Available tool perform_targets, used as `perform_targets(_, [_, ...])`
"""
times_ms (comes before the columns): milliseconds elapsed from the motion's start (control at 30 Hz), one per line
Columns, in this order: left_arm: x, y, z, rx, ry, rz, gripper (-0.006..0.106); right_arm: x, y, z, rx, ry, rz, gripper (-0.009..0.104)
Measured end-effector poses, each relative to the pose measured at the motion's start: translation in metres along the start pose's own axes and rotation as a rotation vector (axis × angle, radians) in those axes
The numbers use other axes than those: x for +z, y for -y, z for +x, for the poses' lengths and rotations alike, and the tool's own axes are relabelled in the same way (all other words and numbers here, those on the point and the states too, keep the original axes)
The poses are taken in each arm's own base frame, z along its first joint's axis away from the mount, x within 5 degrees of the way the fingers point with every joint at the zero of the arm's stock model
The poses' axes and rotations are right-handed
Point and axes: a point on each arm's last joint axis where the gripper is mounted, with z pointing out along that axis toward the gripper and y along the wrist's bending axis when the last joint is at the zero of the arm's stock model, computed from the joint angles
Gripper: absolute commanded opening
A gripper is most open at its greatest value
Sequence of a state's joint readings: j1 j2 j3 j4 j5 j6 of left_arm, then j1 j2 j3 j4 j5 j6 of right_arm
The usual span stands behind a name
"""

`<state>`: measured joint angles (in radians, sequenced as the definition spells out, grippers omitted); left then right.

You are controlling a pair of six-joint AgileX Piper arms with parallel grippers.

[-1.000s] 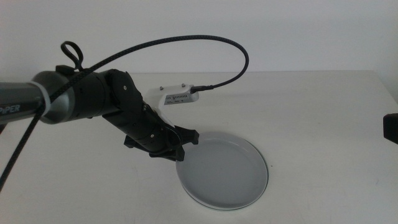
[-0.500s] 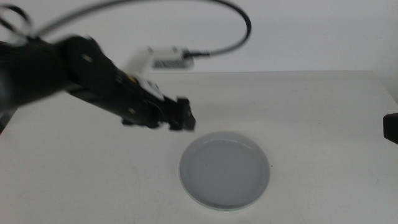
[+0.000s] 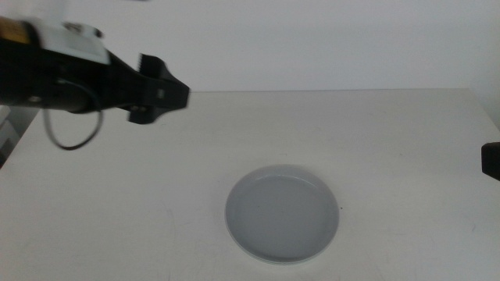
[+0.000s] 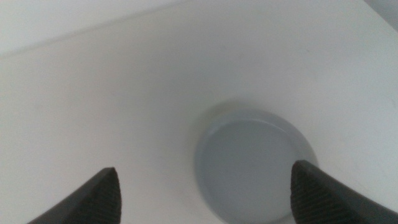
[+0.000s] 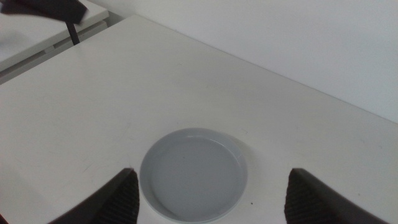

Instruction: Stack the three bowls on top of each other.

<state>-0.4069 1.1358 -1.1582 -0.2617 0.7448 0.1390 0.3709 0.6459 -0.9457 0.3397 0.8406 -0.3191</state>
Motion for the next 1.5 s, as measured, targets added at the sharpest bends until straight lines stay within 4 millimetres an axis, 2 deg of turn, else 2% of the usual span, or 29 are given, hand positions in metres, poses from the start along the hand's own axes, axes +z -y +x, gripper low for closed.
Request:
perform_targets(167, [-0.013,-0.001,-0.001,0.042,0.041,-0.035,0.105,0.0,0.0,0.0,0.0,0.0,0.0,0.059])
perform_targets(600, [-0.008,-0.004,-0.003,0.065,0.045,-0.063,0.105,0.0,0.001,-0.003,0.002,0.03,0.011,0.059])
perform_targets(767, [-0.008,-0.009,-0.003,0.074,0.05,-0.11,0.105,0.003,0.004,-0.008,0.129,0.073,0.028,0.059])
perform_targets(933, [-0.01,-0.02,-0.005,0.061,0.063,-0.188,0.105,0.026,0.018,-0.015,0.182,0.004,0.106,0.059])
perform_targets(1233, [-0.017,-0.074,-0.004,-0.087,0.008,-0.344,0.105,0.069,0.047,-0.049,0.198,-0.058,0.241,0.059])
perform_targets(1367, [-0.028,-0.082,-0.001,-0.127,0.029,-0.344,0.105,0.067,0.069,-0.049,0.256,-0.056,0.355,0.059])
perform_targets(1500, [-0.04,-0.072,0.011,-0.107,0.07,-0.313,0.105,0.046,0.087,-0.046,0.313,-0.033,0.475,0.059])
